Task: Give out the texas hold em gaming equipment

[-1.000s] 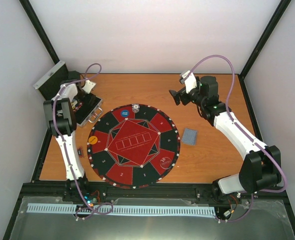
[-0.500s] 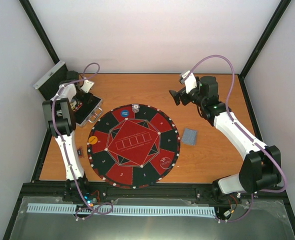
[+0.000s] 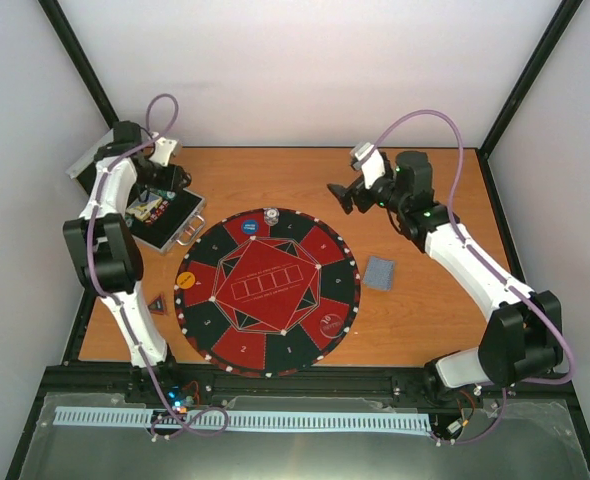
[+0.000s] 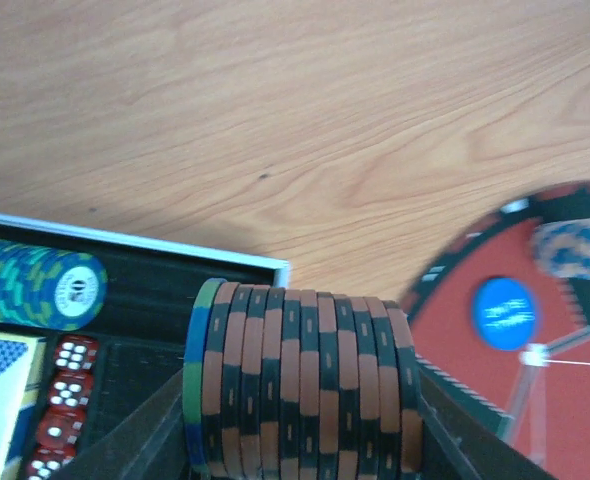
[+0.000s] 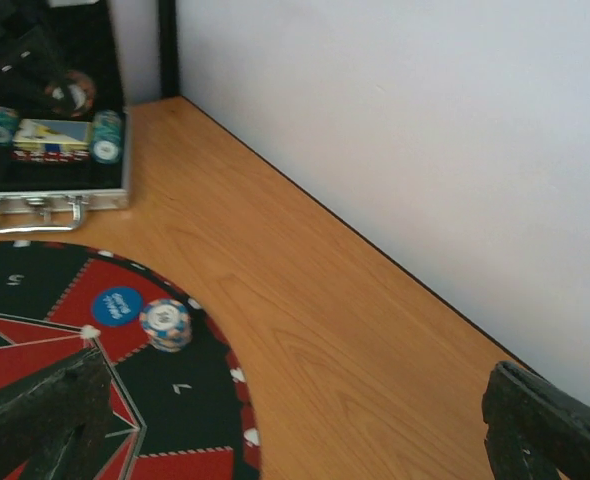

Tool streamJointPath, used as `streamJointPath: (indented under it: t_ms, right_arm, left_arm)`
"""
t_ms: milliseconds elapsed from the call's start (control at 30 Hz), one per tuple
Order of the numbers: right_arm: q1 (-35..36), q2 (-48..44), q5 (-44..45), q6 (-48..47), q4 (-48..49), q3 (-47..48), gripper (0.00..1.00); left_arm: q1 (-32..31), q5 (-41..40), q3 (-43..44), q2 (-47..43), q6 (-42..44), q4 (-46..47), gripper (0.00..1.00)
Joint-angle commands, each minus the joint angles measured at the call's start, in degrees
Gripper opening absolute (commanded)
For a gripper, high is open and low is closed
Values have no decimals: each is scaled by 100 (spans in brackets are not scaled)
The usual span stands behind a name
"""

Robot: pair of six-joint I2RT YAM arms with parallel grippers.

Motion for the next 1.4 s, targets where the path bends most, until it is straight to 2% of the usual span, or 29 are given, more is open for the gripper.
streamJointPath:
  t_ms: [0,100,267,367,533,633,767,867,1067,1267,1367]
  right_arm:
    - [615,-82,-147,-645,601,34,100]
    - [1158,188,237,-1144,932,83,100]
    - [1800,947,-155,-1452,1181,574,100]
    - [2141,1497,-48,-1513,1335,967,100]
    - [2511,2327,33,-1748,1161,1735,99]
    - [2663,2723,50,-2002,853,2153,96]
    - [2781,3050,-93,-2298,565,2502,88]
    - [2778,3293,-289,-2362,182,2821,85]
    - [2784,3748,-141,-2431,-93,3365,78]
    - [2784,3972,-39,-2414,-154,3724,60]
    - [2781,3992,-17,-2414,-260,3788,63]
  left_arm:
    - [-10,1238,119,-615,-617,-729,1]
    - [-54,1868,14,-907,-682,-1130,1]
    - [-268,2645,-334,-1337,-633,-1538,1]
    - [-336,3164,-625,-1541,-671,-1582,1]
    - [-496,3765,-1370,-1922,-797,-1276,1]
    - [-570,4075,-1740,-2054,-861,-1157,1]
    - [-571,4426,-1818,-2077,-865,-1152,1]
    - [-571,4587,-1853,-2064,-849,-1163,1]
    - [-576,4770,-1873,-2019,-825,-1192,1]
    - [-571,4802,-1767,-1952,-806,-1239,1]
    - [-571,4766,-1781,-1903,-801,-1235,1]
